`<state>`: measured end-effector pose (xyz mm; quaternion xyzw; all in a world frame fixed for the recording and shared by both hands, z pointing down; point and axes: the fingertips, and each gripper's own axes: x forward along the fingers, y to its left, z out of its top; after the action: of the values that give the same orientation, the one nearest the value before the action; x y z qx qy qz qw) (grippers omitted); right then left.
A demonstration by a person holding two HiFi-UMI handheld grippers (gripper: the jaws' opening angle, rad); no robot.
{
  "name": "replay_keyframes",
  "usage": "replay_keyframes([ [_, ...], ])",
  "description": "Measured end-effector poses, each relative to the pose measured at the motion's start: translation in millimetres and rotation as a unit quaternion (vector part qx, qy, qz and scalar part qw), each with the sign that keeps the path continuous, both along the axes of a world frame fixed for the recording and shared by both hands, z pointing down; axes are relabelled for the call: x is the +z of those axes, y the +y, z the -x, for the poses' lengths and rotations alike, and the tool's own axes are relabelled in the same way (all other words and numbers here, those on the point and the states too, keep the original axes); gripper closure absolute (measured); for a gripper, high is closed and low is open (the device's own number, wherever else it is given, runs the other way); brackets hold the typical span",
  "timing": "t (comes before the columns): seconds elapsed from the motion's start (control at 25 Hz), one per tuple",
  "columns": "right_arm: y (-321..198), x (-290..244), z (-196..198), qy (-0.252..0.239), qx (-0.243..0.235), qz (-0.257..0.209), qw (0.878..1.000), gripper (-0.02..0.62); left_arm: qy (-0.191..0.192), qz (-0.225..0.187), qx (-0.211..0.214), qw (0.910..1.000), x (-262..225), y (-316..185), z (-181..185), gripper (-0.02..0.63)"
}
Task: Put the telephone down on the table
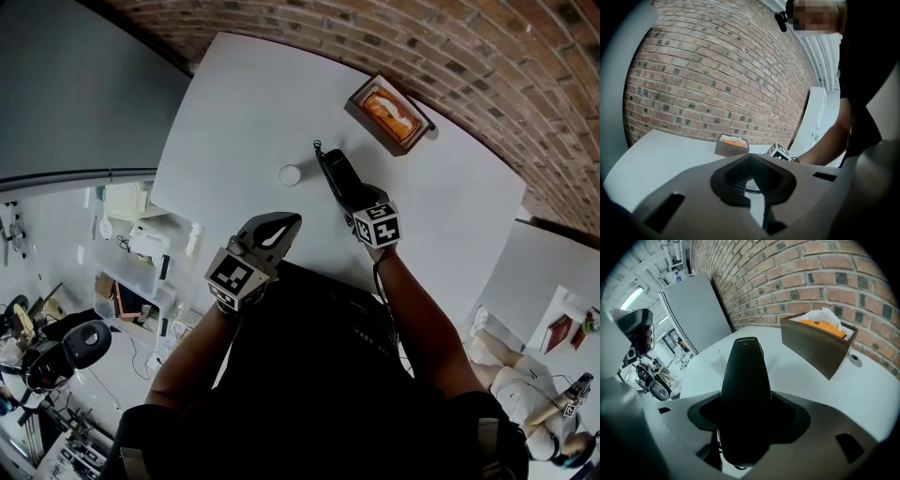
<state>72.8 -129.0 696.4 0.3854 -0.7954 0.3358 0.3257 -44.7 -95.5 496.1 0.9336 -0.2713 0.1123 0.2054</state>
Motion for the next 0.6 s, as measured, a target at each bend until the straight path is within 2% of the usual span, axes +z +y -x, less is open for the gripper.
replay_keyframes([
  [0.6,3,27,-2,0.028,-0.018,0.023,0.999,0.324,-0.001,0.012,0.006,0.9999,7,3,5,0.6],
])
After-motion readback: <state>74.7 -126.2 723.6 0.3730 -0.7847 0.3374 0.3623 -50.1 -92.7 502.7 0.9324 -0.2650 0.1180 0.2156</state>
